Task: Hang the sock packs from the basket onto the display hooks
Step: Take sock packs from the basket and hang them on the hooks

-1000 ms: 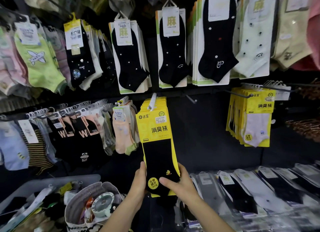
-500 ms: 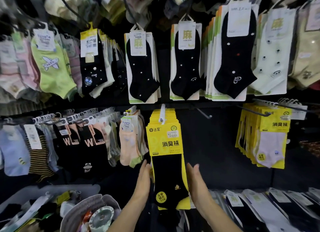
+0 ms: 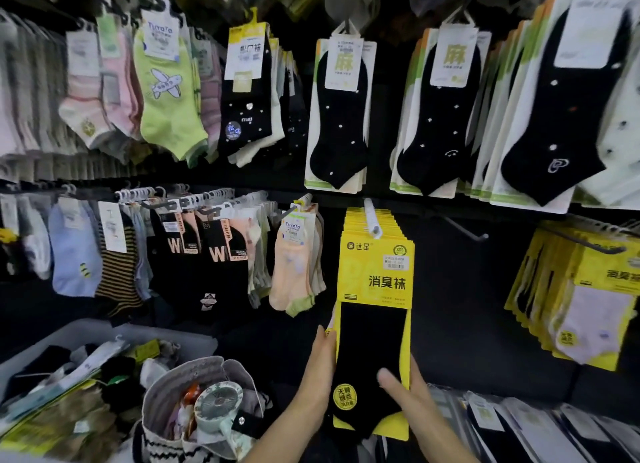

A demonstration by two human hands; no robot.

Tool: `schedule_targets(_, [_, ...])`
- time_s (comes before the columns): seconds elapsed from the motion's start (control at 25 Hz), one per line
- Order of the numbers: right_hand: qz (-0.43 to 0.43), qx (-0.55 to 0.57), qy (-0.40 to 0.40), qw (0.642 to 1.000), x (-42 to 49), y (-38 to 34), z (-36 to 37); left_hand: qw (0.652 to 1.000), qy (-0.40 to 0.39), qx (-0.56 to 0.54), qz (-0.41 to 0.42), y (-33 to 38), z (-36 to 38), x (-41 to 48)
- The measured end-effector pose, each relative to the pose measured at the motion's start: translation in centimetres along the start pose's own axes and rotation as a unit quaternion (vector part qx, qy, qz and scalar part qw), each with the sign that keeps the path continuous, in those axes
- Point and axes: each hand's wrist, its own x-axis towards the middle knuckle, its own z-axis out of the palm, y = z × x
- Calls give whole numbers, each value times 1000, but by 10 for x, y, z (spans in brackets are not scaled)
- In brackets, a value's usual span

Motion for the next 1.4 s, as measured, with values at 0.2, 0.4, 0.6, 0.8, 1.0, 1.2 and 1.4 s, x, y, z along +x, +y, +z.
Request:
schedule_targets(0.2, [37,55,-24,998,3,-10,-12,997,75,-30,19,3,-17,-3])
schedule_targets(0.4, [63,117,16,991,0,-8,-22,995,74,60,29,7,-25,0])
schedule_targets(0.6, [62,102,15,993,-2,-12,-31,987,124,76,64,7,-26,0])
schedule_targets(0.8, [64,74,10,995,-6,-14,-36,985,145,54,76,8,-31,0])
schedule_targets(1.0, [81,104,-2,991,-9,-12,-37,992,81,69,73,7,-36,0])
schedule_targets(1.2, [94,112,-3,989,-4,-4,-21,982,77,167,49,7,-26,8])
schedule_targets(1.4, [70,128,-4,989,8,-2,-14,998,-32,-7,-61,-2,-39,3])
